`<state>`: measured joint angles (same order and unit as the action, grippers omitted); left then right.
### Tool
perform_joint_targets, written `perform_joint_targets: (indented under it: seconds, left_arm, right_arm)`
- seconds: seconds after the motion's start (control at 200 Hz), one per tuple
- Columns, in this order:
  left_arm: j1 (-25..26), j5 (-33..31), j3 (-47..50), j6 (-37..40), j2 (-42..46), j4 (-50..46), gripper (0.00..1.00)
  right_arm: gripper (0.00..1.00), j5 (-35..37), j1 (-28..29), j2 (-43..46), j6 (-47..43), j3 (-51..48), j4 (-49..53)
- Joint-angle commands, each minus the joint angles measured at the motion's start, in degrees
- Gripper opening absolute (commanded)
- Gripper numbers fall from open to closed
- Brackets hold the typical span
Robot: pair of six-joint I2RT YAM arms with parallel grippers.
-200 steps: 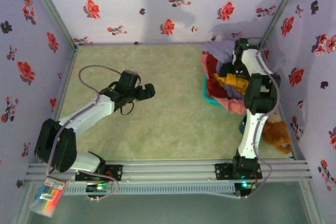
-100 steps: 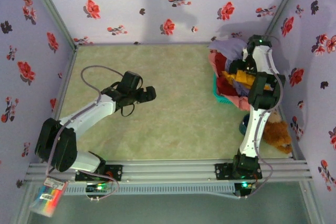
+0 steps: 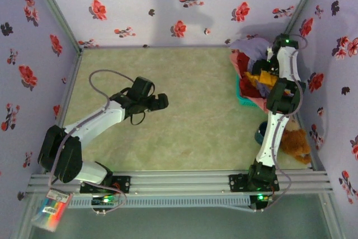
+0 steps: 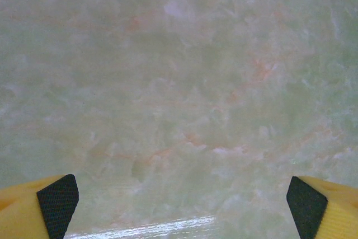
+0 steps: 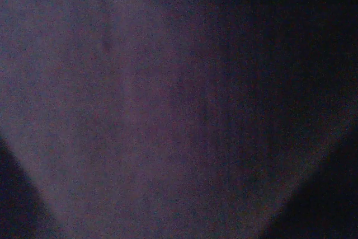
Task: Fold and stack the t-shirts
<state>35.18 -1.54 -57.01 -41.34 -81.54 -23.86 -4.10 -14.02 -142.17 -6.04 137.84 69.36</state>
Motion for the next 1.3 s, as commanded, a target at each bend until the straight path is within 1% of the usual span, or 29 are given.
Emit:
perform_joint_targets:
  seconds: [0.0,0.18,0.385,0.5,0.575,0.61,0.71,0.745,0.815,0.865,0.925,0.955,1.02,1.14,1.295]
  left_arm:
    - [0.6,-1.1,-0.8,-1.3,0.3,-0.4,0.99]
    - [0.6,-0.1,-3.3,-0.5,-1.0,-0.7,0.99]
    - [0.6,0.1,-3.8,1.5,-1.5,-0.3,0.99]
    - [0.6,0.1,-3.7,1.3,-1.1,-0.4,0.99]
    - [0.7,0.3,-2.7,-0.2,-0.5,0.7,0.99]
    - [0.8,0.4,-2.0,-1.0,-0.1,1.6,0.99]
    - [1.5,1.2,-0.6,-2.7,0.7,4.2,0.99]
    - [2.0,1.6,-0.6,-2.7,0.6,4.7,0.99]
    - [3.1,3.1,-1.3,-2.1,-0.3,5.5,0.99]
    - [4.1,5.4,-2.3,-2.1,-1.5,6.5,0.99]
    - [5.6,8.2,-4.1,-2.2,-3.5,7.9,0.99]
    - [6.8,8.9,-5.5,-2.0,-4.7,8.2,0.99]
    - [9.0,9.6,-8.9,-1.3,-7.4,8.0,0.99]
    - [12.1,10.2,-14.3,-1.7,-12.6,8.3,0.99]
    - [14.6,11.0,-19.5,-3.0,-17.8,9.4,0.99]
  right_arm:
    - [0.99,1.9,-0.7,2.7,0.3,0.3,-2.4]
    - [0.99,4.2,1.8,11.5,2.4,-0.7,0.1]
    - [0.99,8.3,2.3,20.6,9.0,-8.9,0.5]
    - [0.99,5.8,2.2,26.1,11.9,-17.0,-0.8]
    - [0.99,3.9,1.9,27.5,13.2,-19.2,-0.4]
    - [0.97,3.2,1.9,27.4,13.5,-19.3,0.3]
    - [0.88,1.6,1.7,25.8,13.9,-18.4,2.5]
    - [0.86,1.1,1.6,25.3,14.2,-18.3,2.6]
    - [0.85,1.7,1.6,24.4,14.6,-18.6,0.9]
    - [0.80,1.8,1.6,23.2,14.8,-18.0,-0.4]
    - [0.75,1.5,1.6,21.4,14.8,-15.7,-0.1]
    - [0.72,1.4,1.6,20.6,14.7,-14.3,0.6]
    - [0.69,1.4,1.6,19.5,15.0,-12.9,1.7]
    - [0.61,1.0,1.6,19.7,15.8,-15.2,0.9]
    - [0.44,-0.9,1.9,20.8,15.9,-18.4,-0.5]
